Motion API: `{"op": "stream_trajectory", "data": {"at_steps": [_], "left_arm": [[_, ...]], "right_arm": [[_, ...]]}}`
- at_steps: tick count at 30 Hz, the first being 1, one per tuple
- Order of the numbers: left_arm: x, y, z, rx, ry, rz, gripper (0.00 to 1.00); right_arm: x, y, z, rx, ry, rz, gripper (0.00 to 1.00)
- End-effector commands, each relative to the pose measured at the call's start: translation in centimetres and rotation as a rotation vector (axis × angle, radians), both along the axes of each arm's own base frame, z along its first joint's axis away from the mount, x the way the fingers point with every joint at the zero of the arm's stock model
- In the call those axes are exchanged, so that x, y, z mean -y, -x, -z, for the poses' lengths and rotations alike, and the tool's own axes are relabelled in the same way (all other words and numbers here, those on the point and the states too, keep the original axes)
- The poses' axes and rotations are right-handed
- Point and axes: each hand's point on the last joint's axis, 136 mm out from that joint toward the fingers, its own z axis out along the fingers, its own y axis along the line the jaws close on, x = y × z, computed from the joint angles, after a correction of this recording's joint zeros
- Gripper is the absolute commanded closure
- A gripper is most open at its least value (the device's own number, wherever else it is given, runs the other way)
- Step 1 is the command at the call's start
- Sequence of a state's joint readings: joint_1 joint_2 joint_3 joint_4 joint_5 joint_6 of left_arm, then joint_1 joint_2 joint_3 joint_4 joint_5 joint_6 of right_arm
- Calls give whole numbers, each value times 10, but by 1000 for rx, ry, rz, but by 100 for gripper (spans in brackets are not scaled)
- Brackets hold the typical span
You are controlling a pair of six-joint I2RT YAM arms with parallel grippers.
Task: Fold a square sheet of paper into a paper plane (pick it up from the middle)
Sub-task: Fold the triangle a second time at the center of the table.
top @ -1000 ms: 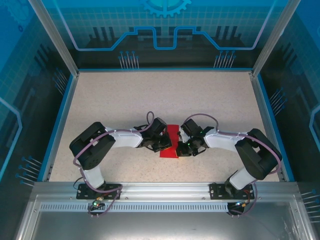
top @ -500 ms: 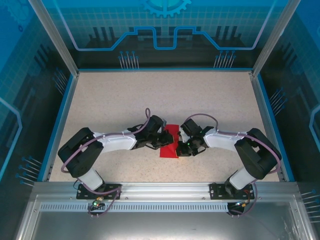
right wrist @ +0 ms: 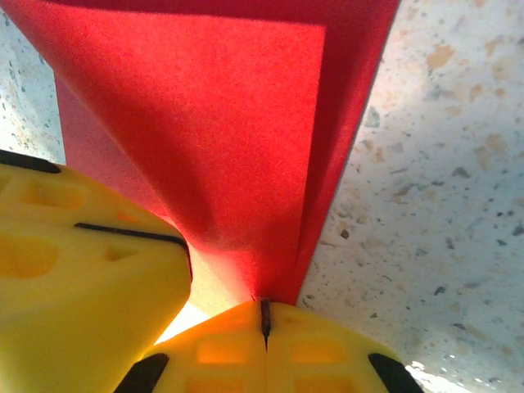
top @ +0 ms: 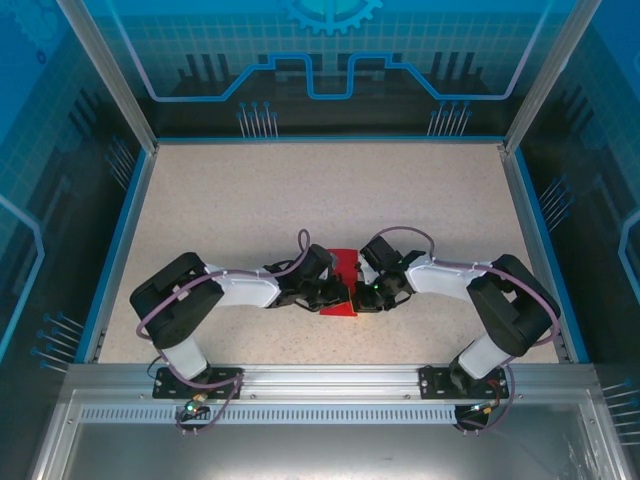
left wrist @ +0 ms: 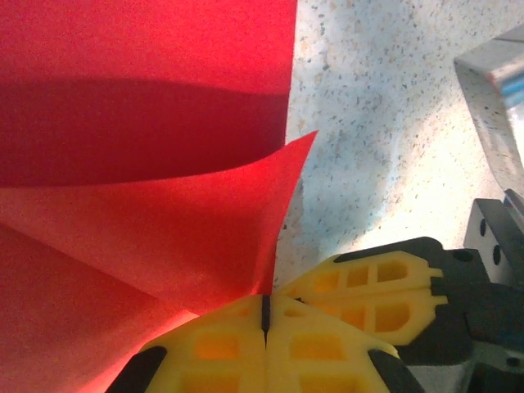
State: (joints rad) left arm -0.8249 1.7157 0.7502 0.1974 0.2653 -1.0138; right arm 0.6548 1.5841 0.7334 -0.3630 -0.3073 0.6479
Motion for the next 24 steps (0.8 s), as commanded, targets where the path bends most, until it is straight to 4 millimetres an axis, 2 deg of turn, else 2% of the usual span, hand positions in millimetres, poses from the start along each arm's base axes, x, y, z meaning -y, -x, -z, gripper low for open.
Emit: {"op": "stream_trajectory", "data": {"at_steps": [1, 10, 14, 18, 21, 24], "left_arm": [[-1, 0, 11, -3, -47, 11, 97], [-2, -3, 16, 3, -70, 9, 97], [-3, -3, 17, -1, -77, 7, 97], [-4, -2, 18, -2, -82, 10, 97], [-5, -2, 18, -1, -83, 8, 97], [-4, -2, 18, -1, -82, 8, 97]], "right_arm": [[21, 12, 21, -47, 124, 11, 100], [14, 10, 13, -27, 77, 7, 100], [7, 2, -13, 35, 6, 25, 100], [19, -12, -43, 128, -7, 99, 99], [31, -16, -48, 150, 15, 134, 99], [32, -17, -47, 141, 10, 138, 100]]}}
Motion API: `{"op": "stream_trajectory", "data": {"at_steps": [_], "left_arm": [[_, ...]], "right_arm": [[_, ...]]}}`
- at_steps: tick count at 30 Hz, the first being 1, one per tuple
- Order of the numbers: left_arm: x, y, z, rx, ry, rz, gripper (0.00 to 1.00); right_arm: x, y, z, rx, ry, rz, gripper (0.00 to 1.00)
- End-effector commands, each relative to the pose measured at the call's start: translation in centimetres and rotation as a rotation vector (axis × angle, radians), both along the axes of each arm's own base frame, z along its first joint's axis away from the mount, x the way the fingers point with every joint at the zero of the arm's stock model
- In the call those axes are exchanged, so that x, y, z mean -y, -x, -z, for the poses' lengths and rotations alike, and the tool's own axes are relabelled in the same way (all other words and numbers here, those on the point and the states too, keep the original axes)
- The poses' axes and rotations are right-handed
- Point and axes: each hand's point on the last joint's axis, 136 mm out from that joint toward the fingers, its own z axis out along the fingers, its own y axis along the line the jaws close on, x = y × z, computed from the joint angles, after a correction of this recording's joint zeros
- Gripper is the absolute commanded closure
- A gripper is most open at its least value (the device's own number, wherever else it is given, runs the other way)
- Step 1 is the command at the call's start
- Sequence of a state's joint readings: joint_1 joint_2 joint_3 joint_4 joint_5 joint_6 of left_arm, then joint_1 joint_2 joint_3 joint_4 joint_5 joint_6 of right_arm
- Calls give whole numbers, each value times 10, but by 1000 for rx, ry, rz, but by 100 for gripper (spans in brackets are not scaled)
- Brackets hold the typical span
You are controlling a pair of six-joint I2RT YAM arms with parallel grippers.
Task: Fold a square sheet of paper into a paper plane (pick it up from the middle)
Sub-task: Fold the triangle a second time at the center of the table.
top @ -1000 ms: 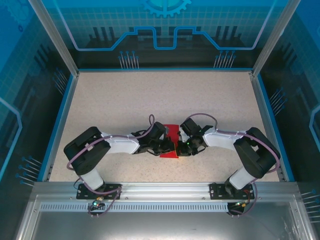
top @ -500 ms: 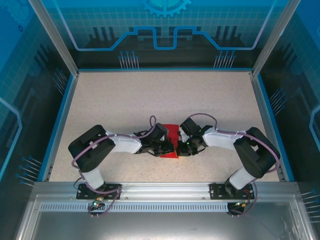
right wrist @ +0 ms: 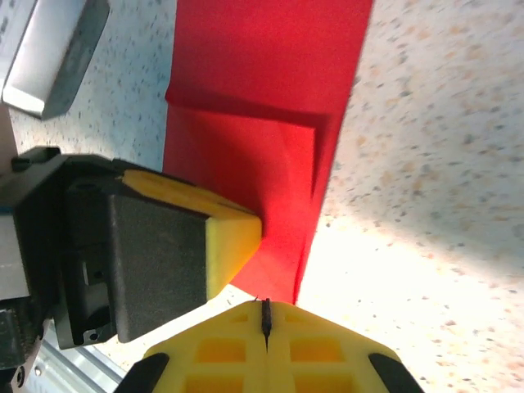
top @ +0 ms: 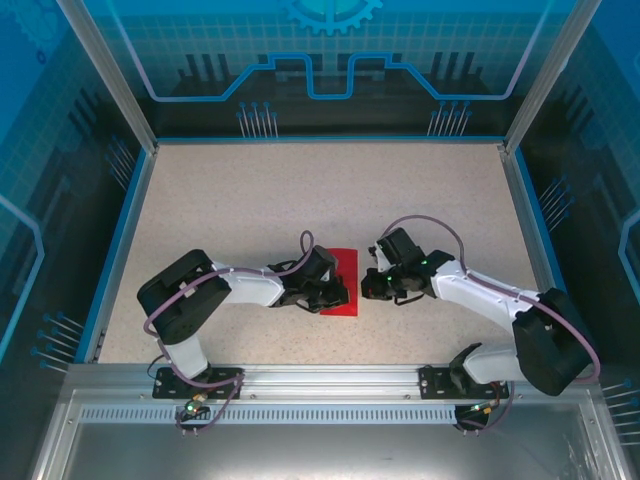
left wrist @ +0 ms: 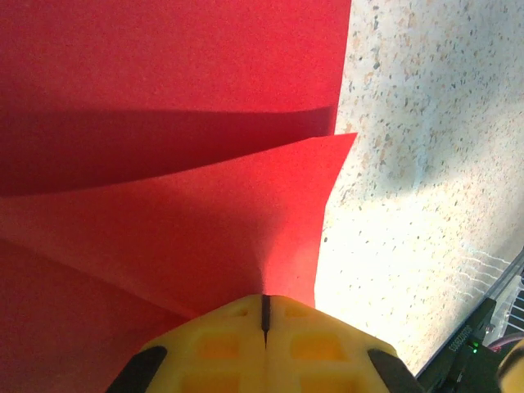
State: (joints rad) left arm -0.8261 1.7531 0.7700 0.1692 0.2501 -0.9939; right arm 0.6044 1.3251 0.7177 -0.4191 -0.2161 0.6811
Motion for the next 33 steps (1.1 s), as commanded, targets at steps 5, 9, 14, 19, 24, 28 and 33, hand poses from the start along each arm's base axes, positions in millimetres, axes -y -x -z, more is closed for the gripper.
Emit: {"op": "stream_trajectory", "data": {"at_steps": [5, 9, 14, 19, 24, 28, 33], "left_arm": [[-1, -2, 5, 13, -34, 11, 97], [-1, -2, 4, 22, -38, 21, 98], [-2, -1, 2, 24, -37, 24, 98], [0, -2, -2, 30, -30, 25, 97], [0, -2, -3, 33, -27, 25, 98], [-1, -2, -4, 35, -29, 26, 98], [-1, -2, -6, 40, -29, 27, 98]], "right_arm": [[6, 8, 15, -65, 37, 23, 100], [7, -6, 16, -42, 61, 30, 92], [-6, -34, 12, -9, 3, -20, 75], [-22, -44, 15, -13, -28, -149, 72], [-26, -49, 27, -28, -23, -217, 72], [-30, -49, 32, -41, -35, -245, 72], [-28, -47, 42, -63, -18, -257, 72]]}}
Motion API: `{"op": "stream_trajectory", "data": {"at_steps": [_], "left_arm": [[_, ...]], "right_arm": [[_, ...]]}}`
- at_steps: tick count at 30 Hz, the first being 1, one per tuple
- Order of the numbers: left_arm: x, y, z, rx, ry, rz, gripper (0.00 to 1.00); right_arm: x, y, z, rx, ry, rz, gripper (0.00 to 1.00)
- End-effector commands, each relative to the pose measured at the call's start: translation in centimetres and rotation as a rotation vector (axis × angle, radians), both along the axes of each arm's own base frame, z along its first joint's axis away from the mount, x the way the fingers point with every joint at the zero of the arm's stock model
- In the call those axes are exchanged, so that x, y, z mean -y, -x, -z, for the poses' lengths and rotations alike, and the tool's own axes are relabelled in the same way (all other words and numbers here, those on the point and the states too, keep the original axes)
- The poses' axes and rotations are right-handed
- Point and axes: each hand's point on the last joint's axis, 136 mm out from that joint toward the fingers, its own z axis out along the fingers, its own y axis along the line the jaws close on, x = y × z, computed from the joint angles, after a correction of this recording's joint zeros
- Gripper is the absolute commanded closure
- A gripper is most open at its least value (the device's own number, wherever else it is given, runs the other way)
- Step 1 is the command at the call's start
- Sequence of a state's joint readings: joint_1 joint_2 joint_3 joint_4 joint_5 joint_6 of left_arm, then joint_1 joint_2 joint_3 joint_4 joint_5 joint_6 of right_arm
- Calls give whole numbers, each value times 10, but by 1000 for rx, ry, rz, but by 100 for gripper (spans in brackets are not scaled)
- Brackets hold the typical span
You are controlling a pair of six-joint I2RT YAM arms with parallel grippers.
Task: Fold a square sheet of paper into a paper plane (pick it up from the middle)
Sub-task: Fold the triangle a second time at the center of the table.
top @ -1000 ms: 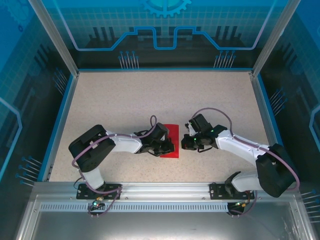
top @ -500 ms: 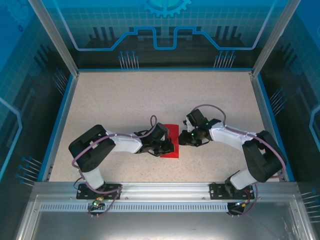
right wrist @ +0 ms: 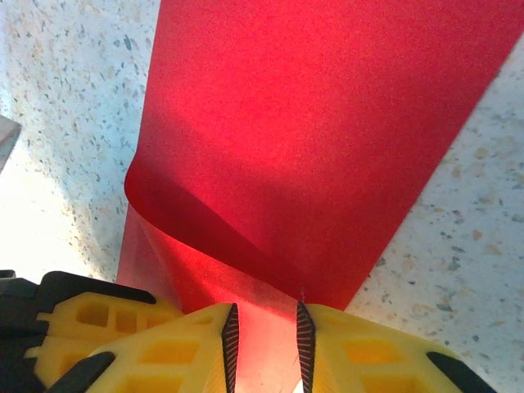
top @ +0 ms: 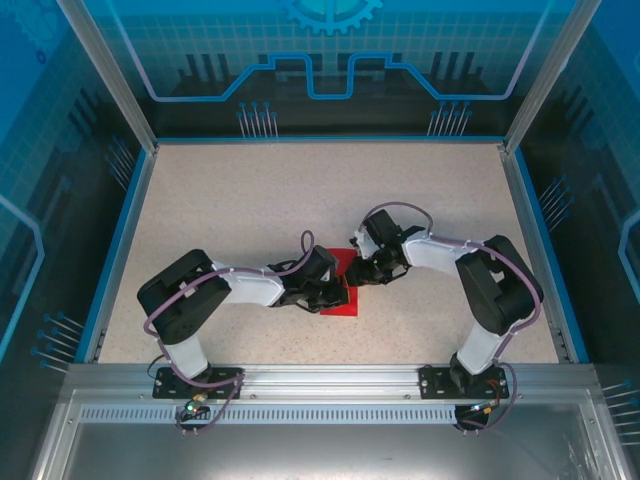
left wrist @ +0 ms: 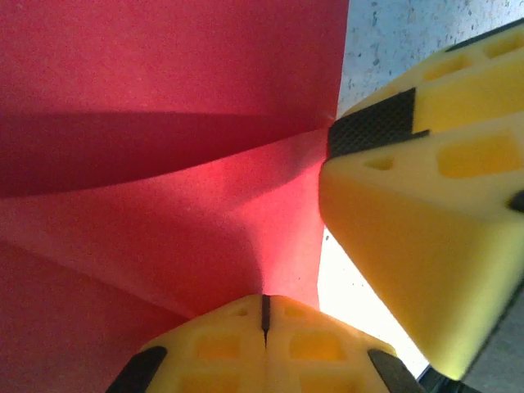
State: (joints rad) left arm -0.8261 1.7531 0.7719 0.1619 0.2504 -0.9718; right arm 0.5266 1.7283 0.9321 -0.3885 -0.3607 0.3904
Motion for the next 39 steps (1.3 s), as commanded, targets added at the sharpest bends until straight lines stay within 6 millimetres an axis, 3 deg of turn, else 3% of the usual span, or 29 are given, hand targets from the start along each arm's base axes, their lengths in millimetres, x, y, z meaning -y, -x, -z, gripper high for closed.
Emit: {"op": "stream_trajectory", "data": {"at_steps": [1, 5, 16, 39], "left_arm": [[-1, -3, -6, 29, -22, 10, 97], [-1, -3, -6, 28, -23, 10, 98], [1, -4, -9, 24, -23, 8, 97], [-2, -4, -10, 36, -26, 6, 97]], "right_arm": [[0, -2, 0, -9, -10, -30, 72], [5, -5, 2, 4, 11, -12, 68], [4, -14, 4, 12, -1, -5, 68], [-4, -8, 4, -20, -46, -46, 82]]}}
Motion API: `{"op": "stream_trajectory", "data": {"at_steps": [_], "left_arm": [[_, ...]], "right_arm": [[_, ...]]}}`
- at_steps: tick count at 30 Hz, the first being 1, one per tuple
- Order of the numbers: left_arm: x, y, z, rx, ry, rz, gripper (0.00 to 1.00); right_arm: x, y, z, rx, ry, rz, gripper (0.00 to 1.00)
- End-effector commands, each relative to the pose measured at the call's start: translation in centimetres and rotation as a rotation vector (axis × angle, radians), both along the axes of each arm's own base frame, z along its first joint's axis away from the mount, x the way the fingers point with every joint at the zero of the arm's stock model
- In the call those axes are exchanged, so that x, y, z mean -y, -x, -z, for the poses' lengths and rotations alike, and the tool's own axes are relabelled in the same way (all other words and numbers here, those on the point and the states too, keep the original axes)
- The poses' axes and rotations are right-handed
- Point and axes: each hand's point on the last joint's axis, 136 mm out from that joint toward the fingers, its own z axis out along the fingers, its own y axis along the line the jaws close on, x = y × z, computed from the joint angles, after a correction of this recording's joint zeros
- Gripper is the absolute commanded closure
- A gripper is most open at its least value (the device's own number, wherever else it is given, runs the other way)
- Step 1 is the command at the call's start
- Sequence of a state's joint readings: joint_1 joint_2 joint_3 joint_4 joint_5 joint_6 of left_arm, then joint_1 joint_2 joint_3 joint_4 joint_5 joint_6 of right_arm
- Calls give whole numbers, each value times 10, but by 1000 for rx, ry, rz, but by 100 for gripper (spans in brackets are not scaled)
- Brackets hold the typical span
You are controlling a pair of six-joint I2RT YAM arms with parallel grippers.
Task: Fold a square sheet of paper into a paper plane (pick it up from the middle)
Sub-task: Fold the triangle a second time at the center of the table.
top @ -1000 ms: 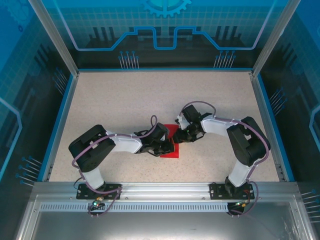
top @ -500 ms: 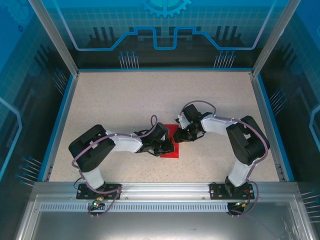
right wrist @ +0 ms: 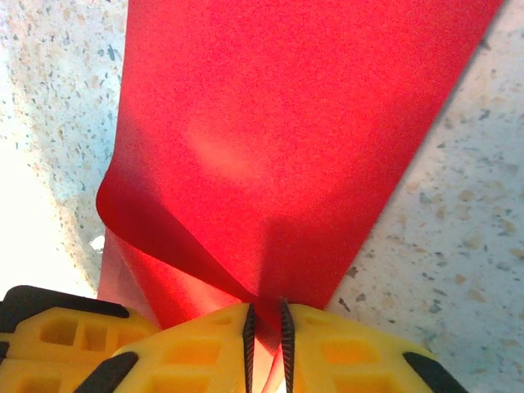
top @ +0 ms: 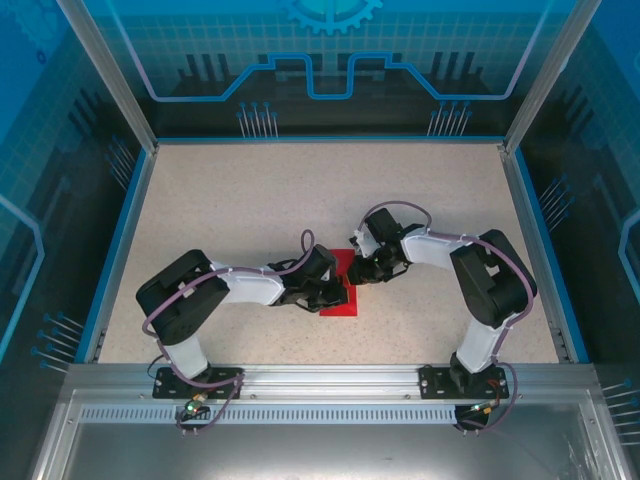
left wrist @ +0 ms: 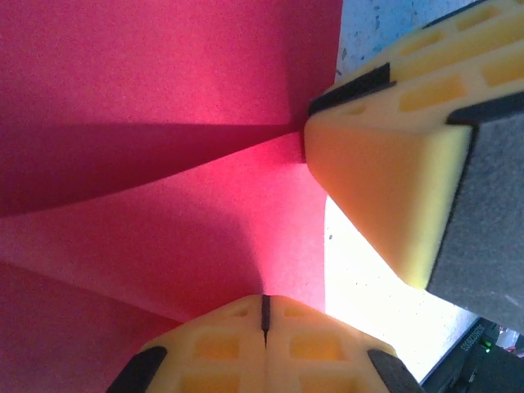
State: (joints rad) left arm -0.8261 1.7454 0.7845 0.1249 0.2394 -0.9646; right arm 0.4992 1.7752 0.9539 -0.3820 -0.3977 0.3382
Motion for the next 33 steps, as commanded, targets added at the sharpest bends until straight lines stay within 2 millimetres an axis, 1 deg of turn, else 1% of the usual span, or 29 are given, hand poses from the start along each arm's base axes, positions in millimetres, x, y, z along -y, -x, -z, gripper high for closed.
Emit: {"op": "stream_trajectory", "data": {"at_steps": [1, 6, 9, 14, 33], "left_arm": [[1, -3, -9, 36, -6, 9, 98], [2, -4, -13, 43, -1, 8, 98], [3, -6, -20, 56, 7, 11, 97], [5, -9, -28, 79, 11, 18, 97], [2, -12, -11, 59, -47, 12, 97]], "right_arm": [[-4, -1, -3, -13, -26, -19, 83], [0, -2, -1, -2, -4, -15, 92], [4, -4, 2, 8, 29, -7, 92], [6, -7, 4, 10, 48, 1, 92], [10, -7, 11, 0, 78, 13, 93]]}}
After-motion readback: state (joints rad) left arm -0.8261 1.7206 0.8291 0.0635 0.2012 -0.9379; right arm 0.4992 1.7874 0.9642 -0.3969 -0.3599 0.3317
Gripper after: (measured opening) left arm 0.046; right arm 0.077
